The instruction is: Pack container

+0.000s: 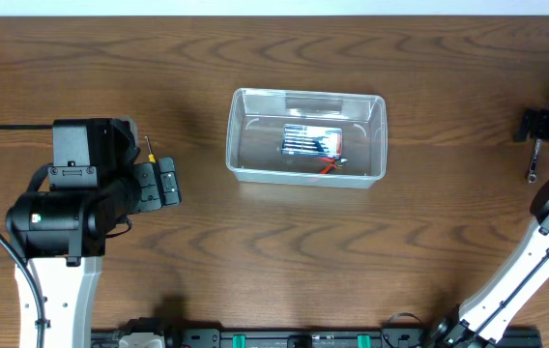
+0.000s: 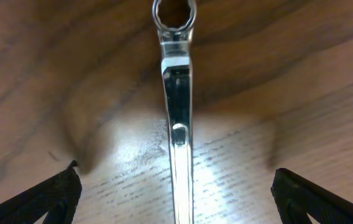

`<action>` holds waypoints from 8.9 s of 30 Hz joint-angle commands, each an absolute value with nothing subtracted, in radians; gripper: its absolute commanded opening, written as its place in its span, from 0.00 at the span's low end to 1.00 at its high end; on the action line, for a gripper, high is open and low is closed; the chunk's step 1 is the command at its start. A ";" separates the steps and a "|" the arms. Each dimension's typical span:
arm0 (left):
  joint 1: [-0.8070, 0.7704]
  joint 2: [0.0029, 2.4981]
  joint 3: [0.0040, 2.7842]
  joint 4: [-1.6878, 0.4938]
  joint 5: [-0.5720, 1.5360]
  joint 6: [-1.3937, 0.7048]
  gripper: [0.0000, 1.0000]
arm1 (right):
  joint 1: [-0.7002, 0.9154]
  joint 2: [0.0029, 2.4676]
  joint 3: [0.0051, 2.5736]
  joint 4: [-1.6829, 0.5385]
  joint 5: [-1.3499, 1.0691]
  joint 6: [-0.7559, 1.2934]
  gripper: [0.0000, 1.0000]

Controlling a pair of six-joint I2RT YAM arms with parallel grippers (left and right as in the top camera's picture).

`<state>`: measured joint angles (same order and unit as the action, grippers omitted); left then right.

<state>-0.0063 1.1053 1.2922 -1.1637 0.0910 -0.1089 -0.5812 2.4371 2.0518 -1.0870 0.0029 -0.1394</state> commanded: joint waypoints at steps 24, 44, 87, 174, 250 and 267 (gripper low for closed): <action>0.000 1.110 1.311 -1.174 0.094 -0.121 0.98 | -0.584 2.476 2.045 -1.100 -0.008 -0.154 0.62; 0.000 1.110 1.311 -1.174 0.094 -0.121 0.98 | -0.584 2.476 2.045 -1.101 -0.008 -0.154 0.29; 0.000 1.110 1.311 -1.174 0.094 -0.121 0.98 | -0.042 1.948 2.075 -1.119 -0.196 -0.655 0.01; 0.026 1.900 1.485 -1.063 -0.005 -0.170 0.98 | -0.269 1.804 2.074 -1.368 -0.186 -0.258 0.99; 0.101 2.129 1.409 -0.914 0.094 -0.170 0.67 | -0.267 1.898 2.074 -1.362 -0.192 -0.270 0.99; 0.101 2.129 1.409 -0.926 0.094 -0.170 0.40 | -0.267 1.898 2.074 -1.361 -0.192 -0.270 0.99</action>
